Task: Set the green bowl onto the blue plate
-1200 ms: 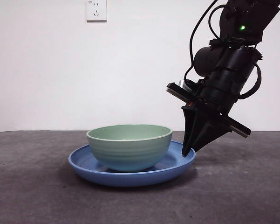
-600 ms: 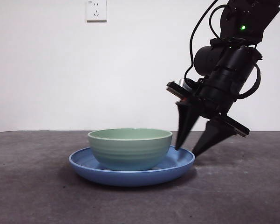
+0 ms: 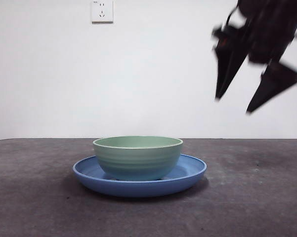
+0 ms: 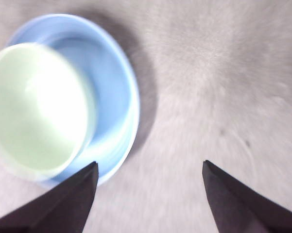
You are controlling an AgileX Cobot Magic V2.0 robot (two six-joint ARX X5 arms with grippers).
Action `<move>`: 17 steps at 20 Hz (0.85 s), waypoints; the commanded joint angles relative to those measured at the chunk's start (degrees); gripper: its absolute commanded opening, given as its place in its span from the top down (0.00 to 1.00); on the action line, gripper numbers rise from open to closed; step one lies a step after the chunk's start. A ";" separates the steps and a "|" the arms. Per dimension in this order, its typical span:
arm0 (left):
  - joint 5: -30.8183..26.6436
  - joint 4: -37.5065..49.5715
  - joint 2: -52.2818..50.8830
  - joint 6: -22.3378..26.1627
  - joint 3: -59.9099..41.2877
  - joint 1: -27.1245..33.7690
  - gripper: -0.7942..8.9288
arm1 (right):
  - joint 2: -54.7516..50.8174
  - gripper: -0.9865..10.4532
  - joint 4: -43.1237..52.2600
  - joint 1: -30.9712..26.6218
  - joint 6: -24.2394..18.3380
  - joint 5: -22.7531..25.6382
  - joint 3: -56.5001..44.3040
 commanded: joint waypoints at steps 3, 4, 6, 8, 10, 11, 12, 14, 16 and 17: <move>-0.15 0.59 0.31 -0.11 0.68 -0.55 0.24 | -14.01 0.62 -4.98 0.74 -3.82 0.55 1.20; -0.15 0.59 0.31 -0.13 0.68 -0.52 0.24 | -17.68 0.62 -6.45 1.25 -4.22 0.55 1.20; -0.15 0.61 0.33 -0.11 0.68 -0.52 0.24 | -23.87 0.62 -9.14 2.08 -4.37 0.55 1.20; -0.15 0.66 0.33 -0.11 0.68 -0.52 0.24 | -27.10 0.62 -10.97 2.47 -4.37 0.52 1.20; -0.15 0.63 0.33 -0.11 0.68 -0.52 0.24 | -30.99 0.62 -13.77 2.89 -4.35 0.46 1.20; -0.15 0.61 0.33 -0.11 0.68 -0.52 0.24 | -33.24 0.62 -15.74 3.10 -4.35 0.39 1.20; -0.15 0.61 0.33 -0.11 0.68 -0.52 0.24 | -34.95 0.62 -17.40 3.13 -4.35 0.37 1.20; -0.15 0.61 0.33 -0.11 0.68 -0.52 0.24 | -38.42 0.62 -19.93 3.13 -4.33 0.37 1.20; -0.15 0.63 0.33 -0.11 0.68 -0.52 0.24 | -41.27 0.59 -20.41 3.13 -3.98 0.39 1.20; -0.15 0.61 0.33 -0.11 0.68 -0.52 0.24 | -42.60 0.59 -20.22 3.13 -3.93 0.42 1.20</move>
